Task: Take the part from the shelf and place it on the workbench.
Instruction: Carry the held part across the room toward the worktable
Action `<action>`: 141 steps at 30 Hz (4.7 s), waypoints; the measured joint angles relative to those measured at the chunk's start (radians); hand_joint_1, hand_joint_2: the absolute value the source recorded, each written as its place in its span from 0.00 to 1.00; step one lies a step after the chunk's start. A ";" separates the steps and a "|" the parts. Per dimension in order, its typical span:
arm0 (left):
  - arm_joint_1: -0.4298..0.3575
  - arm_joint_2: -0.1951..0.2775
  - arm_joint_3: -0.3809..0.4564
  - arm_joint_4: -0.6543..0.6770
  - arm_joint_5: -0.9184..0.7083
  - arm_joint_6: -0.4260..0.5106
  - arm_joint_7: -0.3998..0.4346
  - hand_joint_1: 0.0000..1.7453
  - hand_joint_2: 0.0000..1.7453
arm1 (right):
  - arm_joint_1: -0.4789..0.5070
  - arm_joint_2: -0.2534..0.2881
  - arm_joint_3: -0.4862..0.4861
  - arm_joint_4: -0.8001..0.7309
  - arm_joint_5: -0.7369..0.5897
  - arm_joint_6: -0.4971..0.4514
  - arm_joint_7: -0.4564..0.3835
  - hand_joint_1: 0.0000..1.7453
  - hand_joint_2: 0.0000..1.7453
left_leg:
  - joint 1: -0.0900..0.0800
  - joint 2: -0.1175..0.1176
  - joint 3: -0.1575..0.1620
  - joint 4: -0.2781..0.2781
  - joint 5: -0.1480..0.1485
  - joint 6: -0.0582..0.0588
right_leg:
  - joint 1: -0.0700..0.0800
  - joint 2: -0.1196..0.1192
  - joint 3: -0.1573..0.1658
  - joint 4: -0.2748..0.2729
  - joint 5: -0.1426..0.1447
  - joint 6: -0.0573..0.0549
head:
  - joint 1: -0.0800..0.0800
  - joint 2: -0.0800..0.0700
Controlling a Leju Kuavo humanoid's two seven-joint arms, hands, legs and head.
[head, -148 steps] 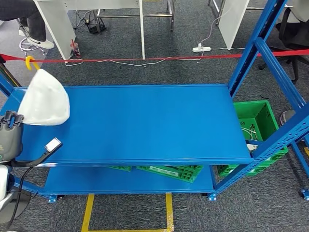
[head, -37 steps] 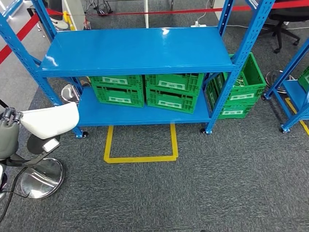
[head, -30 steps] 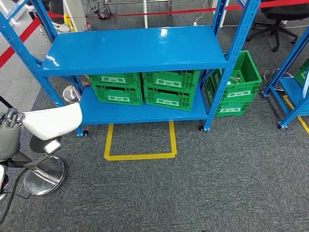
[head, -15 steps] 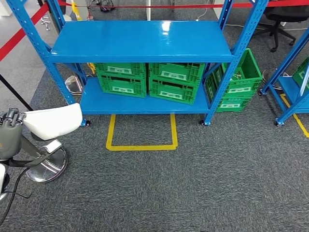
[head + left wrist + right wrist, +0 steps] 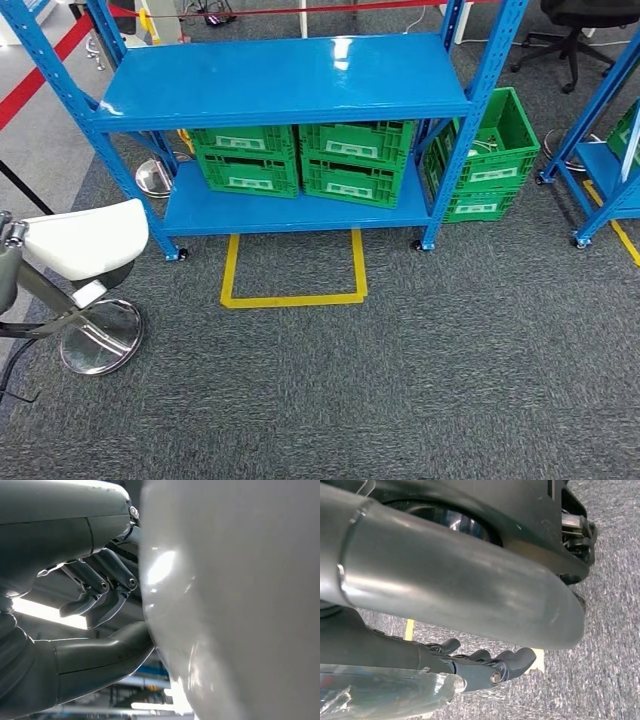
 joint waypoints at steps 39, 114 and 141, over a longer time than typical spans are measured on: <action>0.000 0.048 0.019 -0.026 0.000 -0.007 0.000 1.00 1.00 | 0.001 0.000 0.000 0.000 0.018 -0.007 -0.006 0.00 0.00 | 0.006 -0.001 0.031 -0.103 0.091 0.013 | 0.007 0.001 -0.071 0.009 0.060 0.023 | 0.003 0.000; 0.145 0.142 0.165 -0.079 0.000 0.017 0.000 1.00 1.00 | -0.009 0.019 0.019 0.000 0.062 -0.062 -0.019 0.00 0.00 | 0.007 -0.030 0.002 -0.106 0.126 0.038 | -0.003 -0.007 -0.096 0.296 -0.181 0.049 | -0.014 0.000; 0.168 0.142 0.179 -0.079 0.000 0.034 0.000 1.00 1.00 | -0.009 0.026 0.019 0.000 0.071 -0.070 -0.015 0.00 0.00 | 0.002 0.028 -0.003 -0.094 0.122 0.031 | 0.005 -0.098 0.023 0.066 -0.096 0.044 | -0.024 0.000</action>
